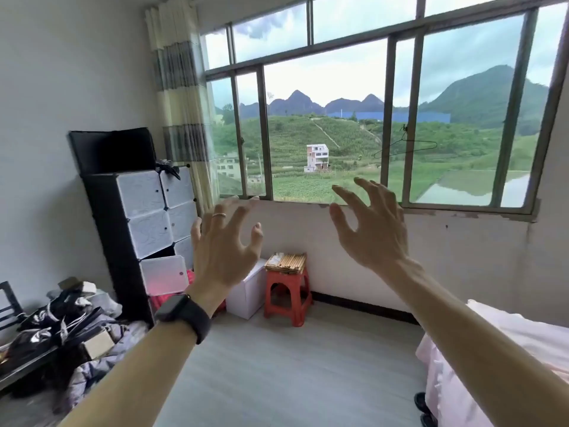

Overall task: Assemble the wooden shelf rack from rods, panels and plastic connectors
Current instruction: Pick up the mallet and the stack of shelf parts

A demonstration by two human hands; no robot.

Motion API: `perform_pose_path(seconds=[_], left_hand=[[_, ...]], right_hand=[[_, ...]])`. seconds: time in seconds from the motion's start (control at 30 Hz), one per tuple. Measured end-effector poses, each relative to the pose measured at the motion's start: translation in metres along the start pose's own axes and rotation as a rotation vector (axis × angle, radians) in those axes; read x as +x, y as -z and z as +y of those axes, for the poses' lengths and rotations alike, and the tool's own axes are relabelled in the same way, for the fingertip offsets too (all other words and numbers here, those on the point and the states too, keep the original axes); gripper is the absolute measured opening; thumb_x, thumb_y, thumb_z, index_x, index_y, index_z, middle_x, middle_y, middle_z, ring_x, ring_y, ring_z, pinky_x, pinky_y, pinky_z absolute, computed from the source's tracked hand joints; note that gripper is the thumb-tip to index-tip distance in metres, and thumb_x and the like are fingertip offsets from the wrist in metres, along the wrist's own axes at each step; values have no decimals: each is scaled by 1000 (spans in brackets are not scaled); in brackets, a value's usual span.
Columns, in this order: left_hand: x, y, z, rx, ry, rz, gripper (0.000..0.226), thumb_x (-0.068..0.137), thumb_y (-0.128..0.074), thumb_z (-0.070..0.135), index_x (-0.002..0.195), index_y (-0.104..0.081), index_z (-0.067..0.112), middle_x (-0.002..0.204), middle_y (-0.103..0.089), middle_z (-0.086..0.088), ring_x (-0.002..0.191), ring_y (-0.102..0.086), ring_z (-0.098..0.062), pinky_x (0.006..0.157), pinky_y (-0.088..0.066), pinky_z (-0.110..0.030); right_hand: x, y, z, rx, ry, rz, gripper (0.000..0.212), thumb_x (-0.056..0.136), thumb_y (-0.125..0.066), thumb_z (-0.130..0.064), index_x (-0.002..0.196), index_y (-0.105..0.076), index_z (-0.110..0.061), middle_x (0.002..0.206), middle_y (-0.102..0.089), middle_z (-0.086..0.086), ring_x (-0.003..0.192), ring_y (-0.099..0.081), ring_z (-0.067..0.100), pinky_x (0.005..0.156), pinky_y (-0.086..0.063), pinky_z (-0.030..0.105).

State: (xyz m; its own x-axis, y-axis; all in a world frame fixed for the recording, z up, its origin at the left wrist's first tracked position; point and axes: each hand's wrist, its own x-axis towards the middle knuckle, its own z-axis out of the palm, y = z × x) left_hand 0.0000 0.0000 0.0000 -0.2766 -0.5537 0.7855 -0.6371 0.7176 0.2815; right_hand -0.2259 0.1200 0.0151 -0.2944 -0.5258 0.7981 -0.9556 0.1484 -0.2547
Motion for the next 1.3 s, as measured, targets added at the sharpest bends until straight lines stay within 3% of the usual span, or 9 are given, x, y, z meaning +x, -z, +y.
perform_pose_path(seconds=[0.17, 0.37, 0.67, 0.87, 1.3], left_hand=[[-4, -55, -50, -31, 7, -38, 46, 90, -49, 42, 135, -58, 36, 131, -62, 4, 119, -55, -24, 105, -42, -57], [21, -136, -124, -74, 83, -94, 44, 88, -52, 37, 129, -64, 35, 120, -68, 6, 112, -59, -24, 93, -49, -49], [98, -272, -224, -51, 164, -260, 38, 92, -60, 31, 130, -66, 34, 128, -67, 3, 121, -56, -26, 103, -43, -46], [145, -379, -270, -21, 196, -349, 40, 91, -63, 30, 131, -65, 33, 127, -68, 3, 115, -58, -27, 99, -42, -46], [268, -593, -389, 85, 374, -501, 40, 92, -61, 32, 131, -64, 36, 129, -64, 8, 114, -58, -24, 98, -45, -40]], right_hand=[[-11, -75, 11, 54, -5, 31, 45, 97, -47, -51, 132, -67, -31, 141, -58, 0, 133, -45, 26, 99, -45, 49], [-12, -186, 22, 91, -80, -29, 37, 97, -52, -45, 125, -71, -31, 123, -67, -2, 123, -54, 25, 93, -47, 48], [46, -339, 56, 13, -180, -200, 39, 96, -47, -50, 121, -72, -34, 120, -68, -8, 125, -52, 23, 97, -45, 47], [104, -439, 114, -15, -226, -325, 31, 100, -51, -49, 122, -70, -39, 126, -65, -11, 129, -47, 20, 102, -39, 44], [258, -692, 207, 157, -188, -539, 32, 99, -52, -48, 125, -69, -42, 132, -62, -12, 131, -42, 16, 101, -38, 37]])
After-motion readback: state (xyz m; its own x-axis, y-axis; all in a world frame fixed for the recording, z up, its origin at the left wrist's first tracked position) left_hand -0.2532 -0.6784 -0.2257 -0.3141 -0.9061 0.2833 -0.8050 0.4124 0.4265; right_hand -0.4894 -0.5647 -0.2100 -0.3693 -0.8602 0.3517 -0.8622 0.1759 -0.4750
